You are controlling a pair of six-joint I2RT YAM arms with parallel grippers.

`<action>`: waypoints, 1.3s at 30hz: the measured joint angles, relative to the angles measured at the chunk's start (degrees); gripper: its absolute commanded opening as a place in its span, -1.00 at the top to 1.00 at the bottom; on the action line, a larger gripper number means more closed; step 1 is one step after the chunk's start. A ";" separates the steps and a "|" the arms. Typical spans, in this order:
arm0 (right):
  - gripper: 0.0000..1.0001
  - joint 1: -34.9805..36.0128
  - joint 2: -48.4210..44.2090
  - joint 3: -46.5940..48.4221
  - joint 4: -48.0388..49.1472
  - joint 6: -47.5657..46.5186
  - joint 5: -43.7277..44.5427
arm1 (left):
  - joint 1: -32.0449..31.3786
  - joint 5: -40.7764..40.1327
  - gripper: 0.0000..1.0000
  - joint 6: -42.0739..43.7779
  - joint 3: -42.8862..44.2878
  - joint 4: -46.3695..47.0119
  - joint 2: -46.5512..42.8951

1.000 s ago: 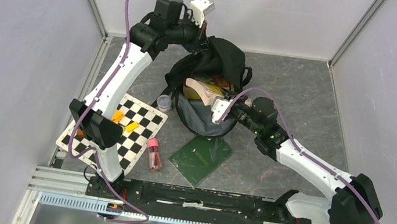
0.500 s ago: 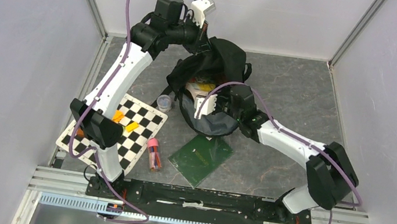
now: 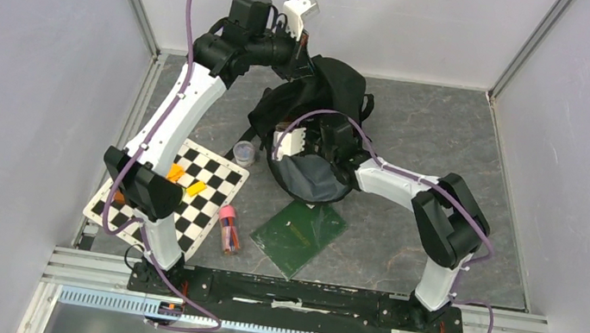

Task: Pack the student bag
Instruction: Place the book in the student bag.

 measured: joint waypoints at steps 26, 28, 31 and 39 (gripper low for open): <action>-0.73 1.60 -30.42 -11.87 -3.10 34.36 -8.26 | 0.02 -1.97 0.96 -2.14 -0.04 0.55 0.11; -0.73 1.60 -32.17 -11.93 -5.60 40.22 -8.92 | 0.00 -1.81 0.96 -2.12 -1.01 1.77 0.07; -0.76 1.60 -36.17 -13.49 -8.55 49.05 -9.75 | 0.00 -0.90 0.95 -2.08 -5.11 5.11 -1.03; -0.92 1.60 -53.64 -24.98 -16.09 71.84 -7.10 | 0.00 2.05 -0.85 -0.57 -21.31 12.63 -10.54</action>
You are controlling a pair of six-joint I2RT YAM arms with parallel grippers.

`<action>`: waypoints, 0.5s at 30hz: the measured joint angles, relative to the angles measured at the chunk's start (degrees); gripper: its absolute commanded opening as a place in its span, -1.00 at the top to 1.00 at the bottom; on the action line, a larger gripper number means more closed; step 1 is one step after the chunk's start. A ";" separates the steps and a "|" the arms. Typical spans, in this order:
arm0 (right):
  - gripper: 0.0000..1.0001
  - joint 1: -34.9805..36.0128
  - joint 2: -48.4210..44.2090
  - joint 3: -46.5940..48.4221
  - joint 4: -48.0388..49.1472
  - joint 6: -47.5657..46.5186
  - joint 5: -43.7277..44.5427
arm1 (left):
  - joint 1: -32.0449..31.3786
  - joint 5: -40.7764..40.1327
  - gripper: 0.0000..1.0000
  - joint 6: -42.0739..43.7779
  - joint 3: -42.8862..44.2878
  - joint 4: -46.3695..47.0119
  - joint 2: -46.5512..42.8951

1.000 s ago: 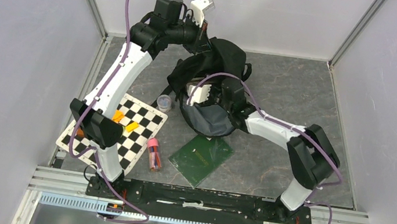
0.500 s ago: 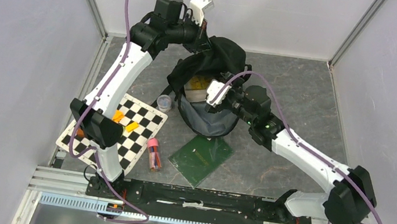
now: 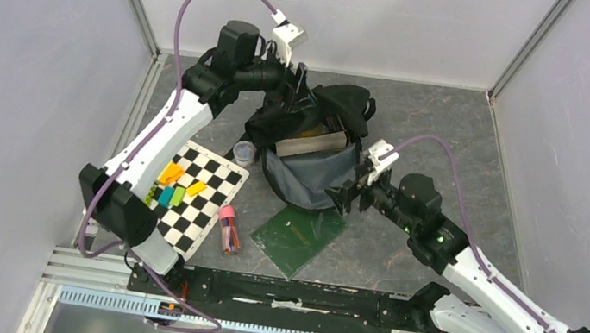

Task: Pack the student bag
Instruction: Place the book in the student bag, then adjust the book at the center of the board.

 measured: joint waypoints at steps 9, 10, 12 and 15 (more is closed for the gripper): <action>-0.96 -1.01 -7.21 -14.80 -8.15 12.68 3.30 | 0.00 -4.63 -0.99 -4.76 -20.48 3.15 -20.48; -0.96 -1.33 -7.21 -15.87 -8.50 13.07 3.21 | 0.00 -5.64 -0.99 -5.90 -22.49 2.99 -23.39; -0.96 -2.27 -7.21 -17.94 -8.48 13.49 2.58 | 0.07 -8.66 -0.99 -9.86 -28.87 2.58 -31.98; -0.96 -5.16 -7.28 -20.96 -7.56 13.66 0.09 | 0.11 -11.47 -0.99 -15.98 -36.22 0.02 -43.54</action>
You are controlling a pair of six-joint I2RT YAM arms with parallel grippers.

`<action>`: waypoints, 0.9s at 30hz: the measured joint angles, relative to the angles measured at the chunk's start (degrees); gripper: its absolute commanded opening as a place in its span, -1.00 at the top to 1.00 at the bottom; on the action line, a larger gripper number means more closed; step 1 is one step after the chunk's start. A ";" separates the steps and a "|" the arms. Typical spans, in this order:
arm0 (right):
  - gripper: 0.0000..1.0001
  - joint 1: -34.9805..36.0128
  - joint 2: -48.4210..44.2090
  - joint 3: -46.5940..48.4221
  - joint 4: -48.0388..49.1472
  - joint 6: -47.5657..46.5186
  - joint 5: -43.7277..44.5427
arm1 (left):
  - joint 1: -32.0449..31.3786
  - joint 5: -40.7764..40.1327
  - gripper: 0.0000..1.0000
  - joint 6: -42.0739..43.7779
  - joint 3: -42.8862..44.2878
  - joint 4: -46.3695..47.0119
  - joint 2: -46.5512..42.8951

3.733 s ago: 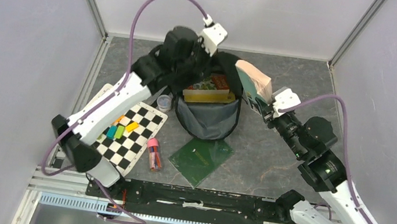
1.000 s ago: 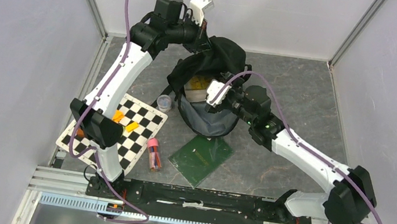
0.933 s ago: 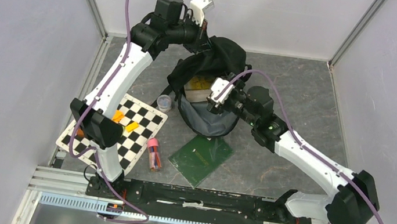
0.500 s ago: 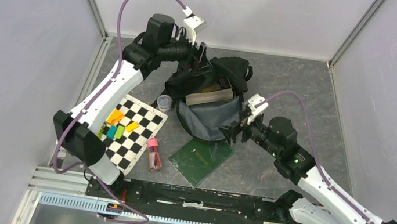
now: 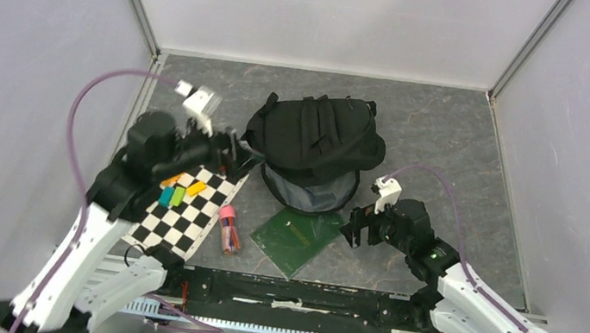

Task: Pack the student bag
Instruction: Adjust the book at the center of the board.

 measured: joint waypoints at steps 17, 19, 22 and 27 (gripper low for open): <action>-0.58 -11.32 -6.21 -14.71 11.96 9.42 -11.98 | -1.99 -2.93 -0.95 -21.46 -30.91 -1.44 -5.33; -0.51 -11.58 -6.25 -16.02 13.94 11.10 -12.22 | -4.20 -3.72 -0.95 -21.49 -31.01 1.31 -2.86; -0.49 -11.63 -6.16 -18.47 17.16 14.19 -13.18 | -8.63 -6.05 -0.94 -21.35 -31.01 4.55 1.16; -0.43 -11.63 -6.19 -19.45 20.41 17.05 -13.42 | -14.16 -10.29 -0.92 -20.39 -32.33 9.57 6.93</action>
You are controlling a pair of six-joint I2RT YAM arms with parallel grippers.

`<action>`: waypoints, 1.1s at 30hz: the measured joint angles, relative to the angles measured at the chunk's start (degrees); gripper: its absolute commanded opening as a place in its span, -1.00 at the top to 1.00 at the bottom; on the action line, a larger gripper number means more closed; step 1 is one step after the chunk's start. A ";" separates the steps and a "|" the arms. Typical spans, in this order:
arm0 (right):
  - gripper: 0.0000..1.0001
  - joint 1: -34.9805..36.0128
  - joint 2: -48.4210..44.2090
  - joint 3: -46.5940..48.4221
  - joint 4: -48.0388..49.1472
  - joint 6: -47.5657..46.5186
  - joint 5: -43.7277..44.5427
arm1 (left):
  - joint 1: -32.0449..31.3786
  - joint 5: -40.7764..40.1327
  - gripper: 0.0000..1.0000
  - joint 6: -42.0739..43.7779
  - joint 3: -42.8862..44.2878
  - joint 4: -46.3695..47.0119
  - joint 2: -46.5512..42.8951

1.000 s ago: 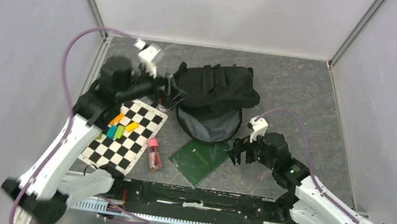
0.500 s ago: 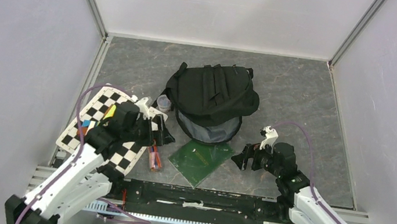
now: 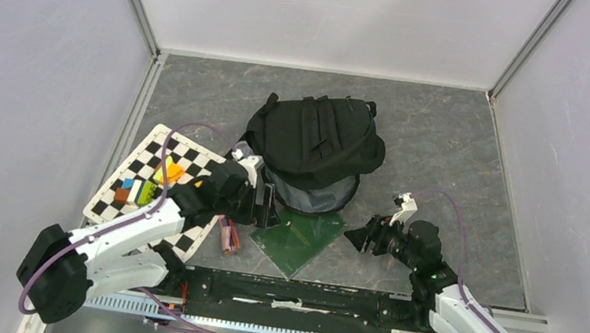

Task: Pack the student bag
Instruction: Adjust the book at the center of the board.

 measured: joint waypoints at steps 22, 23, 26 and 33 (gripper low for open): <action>-0.22 0.00 15.85 -0.02 15.98 3.65 -2.38 | -2.82 -3.19 -0.41 1.46 -9.44 17.27 7.69; -0.22 0.00 16.57 -0.02 16.46 3.65 -2.82 | -3.19 -2.75 -0.39 1.46 -9.44 18.05 8.33; -0.22 0.00 17.62 -0.02 16.92 3.65 -3.61 | -5.05 -1.99 -0.36 1.53 -9.33 20.13 9.81; -0.24 0.00 15.74 -0.02 13.94 3.61 -2.29 | -15.02 0.46 -0.29 0.52 -9.03 23.45 12.33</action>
